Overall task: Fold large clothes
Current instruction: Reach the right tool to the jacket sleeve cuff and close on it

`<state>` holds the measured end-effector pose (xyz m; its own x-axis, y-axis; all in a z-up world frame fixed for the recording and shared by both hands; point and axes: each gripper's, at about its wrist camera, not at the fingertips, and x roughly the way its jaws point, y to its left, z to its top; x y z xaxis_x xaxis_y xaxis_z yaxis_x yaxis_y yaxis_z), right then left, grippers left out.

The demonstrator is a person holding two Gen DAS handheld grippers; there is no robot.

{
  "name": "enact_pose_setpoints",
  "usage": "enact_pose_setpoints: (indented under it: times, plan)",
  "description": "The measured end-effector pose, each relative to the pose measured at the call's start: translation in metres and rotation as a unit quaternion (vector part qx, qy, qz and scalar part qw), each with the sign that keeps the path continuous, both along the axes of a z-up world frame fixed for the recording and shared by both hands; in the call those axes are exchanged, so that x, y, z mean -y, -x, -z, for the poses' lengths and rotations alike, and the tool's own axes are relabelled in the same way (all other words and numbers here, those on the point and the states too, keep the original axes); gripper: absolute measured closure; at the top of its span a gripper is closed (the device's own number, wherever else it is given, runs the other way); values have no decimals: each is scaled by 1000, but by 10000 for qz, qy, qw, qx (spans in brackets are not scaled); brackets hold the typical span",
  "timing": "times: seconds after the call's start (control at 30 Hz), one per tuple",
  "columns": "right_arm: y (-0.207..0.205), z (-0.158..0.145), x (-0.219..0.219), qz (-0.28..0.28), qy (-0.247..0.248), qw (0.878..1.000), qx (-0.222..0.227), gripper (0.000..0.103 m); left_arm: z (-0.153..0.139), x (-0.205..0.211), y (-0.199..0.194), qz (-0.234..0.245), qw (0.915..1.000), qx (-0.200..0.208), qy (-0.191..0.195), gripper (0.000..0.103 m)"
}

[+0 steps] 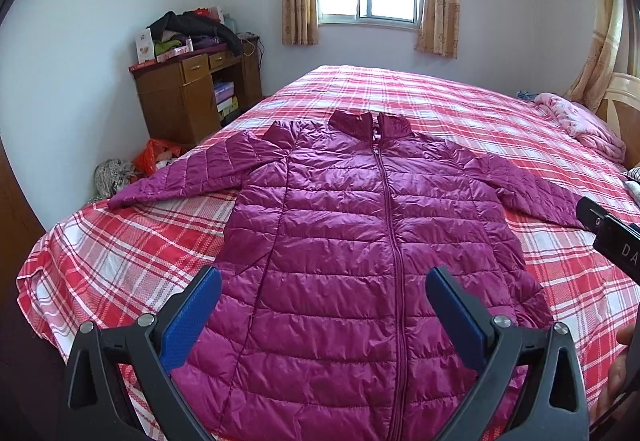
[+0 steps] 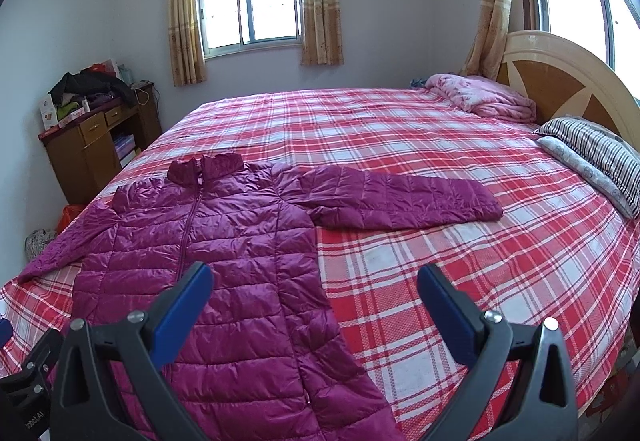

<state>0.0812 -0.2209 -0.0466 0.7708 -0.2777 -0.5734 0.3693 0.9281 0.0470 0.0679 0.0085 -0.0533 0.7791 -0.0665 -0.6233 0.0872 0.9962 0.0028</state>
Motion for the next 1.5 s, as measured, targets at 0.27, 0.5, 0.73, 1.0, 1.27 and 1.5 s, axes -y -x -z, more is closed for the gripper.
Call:
enact_pose_setpoints:
  times: [0.27,0.5,0.73,1.0,1.27,1.5]
  plan:
    - [-27,8,11,62,-54,9997,-215,0,5,6,-29,-45,9998,-117,-136,1]
    - [-54,17,36,243,-119,9988,-399,0,13,15,-63,-9,9994,-348,-90,1]
    - [-81,31,97,539,-392,9966,-491,0,17,14,-109,169,9977,-624,219,1]
    - [-83,44,251,1998,-426,9785,-289,8,22,-10,-160,-256,9972,-581,389,1]
    - [-88,102,357,2957,-1391,9410,-877,20,42,-24,-194,-604,9943,-764,439,1]
    - [-97,119,348,2797,-1154,9467,-1107,56,65,-20,-197,-514,9937,-929,350,1]
